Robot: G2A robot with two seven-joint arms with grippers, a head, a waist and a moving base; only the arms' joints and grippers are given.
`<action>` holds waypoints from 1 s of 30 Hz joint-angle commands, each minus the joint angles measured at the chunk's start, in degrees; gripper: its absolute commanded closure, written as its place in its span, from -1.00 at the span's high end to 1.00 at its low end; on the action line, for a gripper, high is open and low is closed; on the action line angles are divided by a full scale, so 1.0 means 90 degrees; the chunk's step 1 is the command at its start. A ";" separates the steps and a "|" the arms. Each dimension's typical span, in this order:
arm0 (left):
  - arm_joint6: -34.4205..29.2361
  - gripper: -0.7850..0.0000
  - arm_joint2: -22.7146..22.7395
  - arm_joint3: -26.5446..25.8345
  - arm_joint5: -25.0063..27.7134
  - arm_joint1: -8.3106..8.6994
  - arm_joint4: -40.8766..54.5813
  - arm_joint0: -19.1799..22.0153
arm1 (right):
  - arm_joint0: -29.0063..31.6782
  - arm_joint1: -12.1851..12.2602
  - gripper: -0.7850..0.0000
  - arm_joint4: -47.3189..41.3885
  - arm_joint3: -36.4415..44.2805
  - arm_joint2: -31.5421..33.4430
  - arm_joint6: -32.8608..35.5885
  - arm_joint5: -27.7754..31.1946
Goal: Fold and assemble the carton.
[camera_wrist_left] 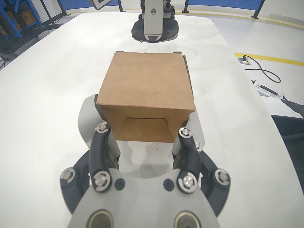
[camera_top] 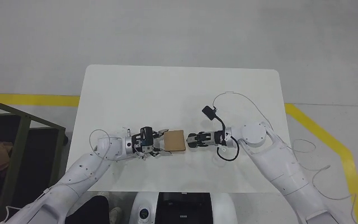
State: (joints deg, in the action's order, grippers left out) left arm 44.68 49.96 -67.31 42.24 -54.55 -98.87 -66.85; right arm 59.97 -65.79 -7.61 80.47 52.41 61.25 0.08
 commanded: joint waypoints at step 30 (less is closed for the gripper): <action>-0.0373 1.00 0.1578 0.0307 -0.0373 0.0254 0.1783 -0.0024 | 0.0254 0.0335 -1.00 0.2163 0.0859 0.0848 -0.1115 0.0466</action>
State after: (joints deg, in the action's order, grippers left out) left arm 42.34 63.49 -64.86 39.07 -52.31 -83.83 -67.19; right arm 62.15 -62.88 10.71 88.04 59.68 52.10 4.03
